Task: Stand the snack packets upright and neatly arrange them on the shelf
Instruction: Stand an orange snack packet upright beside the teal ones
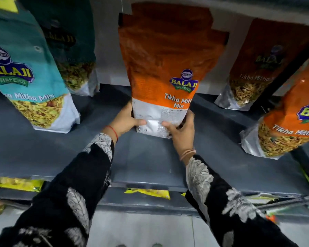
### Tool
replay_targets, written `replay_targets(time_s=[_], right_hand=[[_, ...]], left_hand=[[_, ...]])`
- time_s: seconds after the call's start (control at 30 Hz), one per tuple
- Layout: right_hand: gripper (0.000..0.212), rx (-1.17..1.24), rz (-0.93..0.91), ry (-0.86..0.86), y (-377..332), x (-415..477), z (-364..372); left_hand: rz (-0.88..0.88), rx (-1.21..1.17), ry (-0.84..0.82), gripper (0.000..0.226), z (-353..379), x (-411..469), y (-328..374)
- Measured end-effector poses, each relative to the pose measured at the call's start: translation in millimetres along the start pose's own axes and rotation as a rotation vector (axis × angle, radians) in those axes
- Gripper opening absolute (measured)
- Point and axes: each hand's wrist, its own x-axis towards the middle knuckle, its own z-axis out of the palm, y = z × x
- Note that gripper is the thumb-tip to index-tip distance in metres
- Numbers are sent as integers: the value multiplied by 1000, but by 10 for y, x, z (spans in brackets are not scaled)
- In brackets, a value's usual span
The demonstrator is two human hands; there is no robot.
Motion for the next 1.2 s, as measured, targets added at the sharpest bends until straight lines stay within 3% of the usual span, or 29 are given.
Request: replay_targets(time_s=[0.07,0.1,0.2,0.3,0.37,0.43,0.5,0.57,0.67,0.8,1.03,1.2], right_hand=[[71,-208,-42,223,-28,-161,68],[74,-301,-64,257,-34,-303,136],[59,-389,-100,77,-65,-703,397],[46,-552,-19,50,-20,-664,447],[50,-402,2,22,-7,-505,305],[59,-214,87,-119,-8,-319,91],[64,-120,175,-234,3,-120,-93],[65,-63,231,-313,21,76,-195],[56,-146,244,-399,46,275,-246],[49,-172,258,-394,97,298,-247],[45,-161,241,-352,196,218,-205],[64,-124,314,-513,130,264,-276]], left_hand=[[-13,-71,77,73,64,-89,30],[-16,-93,146,69,127,-176,46],[43,-39,365,63,422,-567,97],[75,-45,430,66,683,-983,91],[111,-97,450,52,655,-1086,68],[117,-186,475,49,465,-932,6],[64,-182,377,74,197,-636,-38],[23,-57,158,99,15,-344,-103],[8,2,-56,104,-26,-73,-234],[-28,-37,-28,106,0,17,-364],[-10,73,2,90,-4,-15,-450],[17,121,51,92,23,-74,-422]])
